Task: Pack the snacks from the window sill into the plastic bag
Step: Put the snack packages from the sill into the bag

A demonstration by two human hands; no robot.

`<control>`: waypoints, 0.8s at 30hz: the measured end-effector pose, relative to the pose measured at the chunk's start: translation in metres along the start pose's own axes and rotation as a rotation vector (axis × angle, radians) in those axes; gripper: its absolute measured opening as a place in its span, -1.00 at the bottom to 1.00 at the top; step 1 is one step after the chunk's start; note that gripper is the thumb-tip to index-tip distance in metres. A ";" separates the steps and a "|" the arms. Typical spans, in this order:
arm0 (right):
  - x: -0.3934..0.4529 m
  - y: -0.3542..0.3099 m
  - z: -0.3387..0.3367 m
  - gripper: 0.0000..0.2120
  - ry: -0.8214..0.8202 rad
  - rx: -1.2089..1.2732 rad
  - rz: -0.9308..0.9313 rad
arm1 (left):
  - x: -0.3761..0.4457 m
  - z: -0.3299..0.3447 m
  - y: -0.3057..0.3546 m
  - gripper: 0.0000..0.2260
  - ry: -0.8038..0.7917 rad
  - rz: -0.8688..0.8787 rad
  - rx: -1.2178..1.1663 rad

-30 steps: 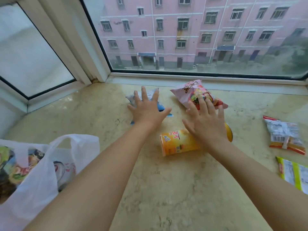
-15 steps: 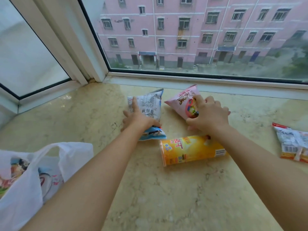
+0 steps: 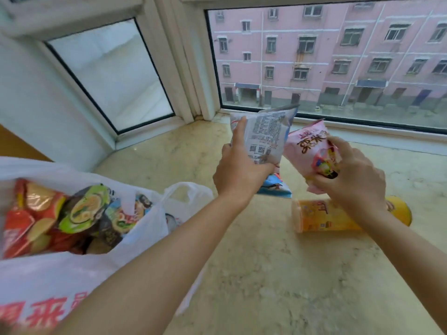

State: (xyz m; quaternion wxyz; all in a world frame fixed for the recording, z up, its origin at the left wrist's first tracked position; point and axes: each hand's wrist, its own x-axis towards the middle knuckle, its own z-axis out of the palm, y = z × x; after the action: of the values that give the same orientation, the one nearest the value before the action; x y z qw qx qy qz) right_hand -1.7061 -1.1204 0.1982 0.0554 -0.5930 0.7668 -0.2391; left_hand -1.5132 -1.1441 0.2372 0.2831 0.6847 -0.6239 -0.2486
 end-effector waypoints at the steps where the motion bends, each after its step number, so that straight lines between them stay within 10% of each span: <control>1: -0.008 -0.013 -0.005 -0.17 0.011 0.059 0.011 | -0.009 -0.019 -0.002 -0.05 0.016 0.038 0.000; 12: -0.080 -0.183 -0.014 -0.17 -0.020 0.403 -0.050 | -0.058 -0.225 -0.152 -0.13 0.273 0.113 -0.064; 24: -0.158 -0.324 0.040 -0.33 -0.078 0.702 -0.088 | -0.055 -0.246 -0.276 -0.10 0.396 0.199 0.001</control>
State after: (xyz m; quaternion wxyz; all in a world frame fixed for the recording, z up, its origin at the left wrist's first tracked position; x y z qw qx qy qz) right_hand -1.3593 -1.0431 0.2718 0.2747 -0.5791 0.6087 -0.4676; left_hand -1.1509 -1.0534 0.2198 0.4230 0.6551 -0.6209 -0.0800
